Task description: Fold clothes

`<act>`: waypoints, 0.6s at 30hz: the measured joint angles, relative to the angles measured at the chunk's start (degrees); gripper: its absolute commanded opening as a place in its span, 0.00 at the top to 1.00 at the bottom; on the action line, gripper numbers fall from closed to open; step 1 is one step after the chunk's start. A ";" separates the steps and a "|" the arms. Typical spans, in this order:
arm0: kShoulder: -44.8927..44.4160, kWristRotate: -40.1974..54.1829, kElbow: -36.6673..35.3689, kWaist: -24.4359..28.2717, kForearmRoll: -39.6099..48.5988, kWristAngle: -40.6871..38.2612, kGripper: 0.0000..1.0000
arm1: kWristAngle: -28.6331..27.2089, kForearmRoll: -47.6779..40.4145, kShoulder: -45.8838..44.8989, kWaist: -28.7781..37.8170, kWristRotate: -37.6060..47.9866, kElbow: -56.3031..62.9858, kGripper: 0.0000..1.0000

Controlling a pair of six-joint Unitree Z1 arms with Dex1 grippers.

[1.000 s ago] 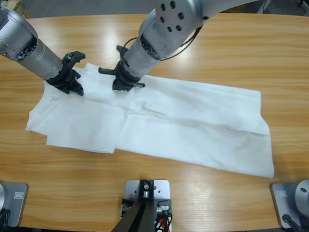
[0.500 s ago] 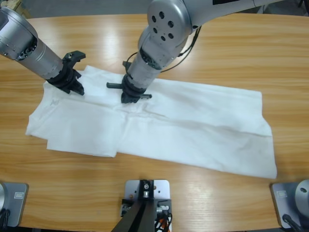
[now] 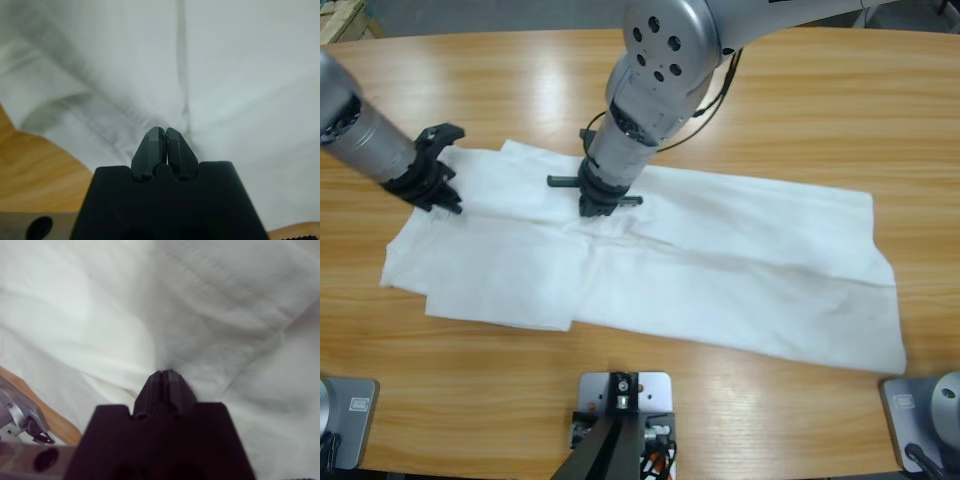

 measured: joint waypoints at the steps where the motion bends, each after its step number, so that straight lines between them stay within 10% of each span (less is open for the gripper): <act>1: -1.53 -0.38 0.68 0.06 0.00 0.00 1.00 | 0.00 0.05 0.00 0.00 0.00 0.00 1.00; 9: -15.84 -7.28 -0.20 -0.28 0.27 -5.46 1.00 | 0.00 0.09 -0.02 0.00 0.00 0.00 1.00; 18: -10.70 -11.10 3.04 -1.85 -10.09 -8.94 1.00 | 0.00 0.14 -0.02 0.00 -0.11 0.00 1.00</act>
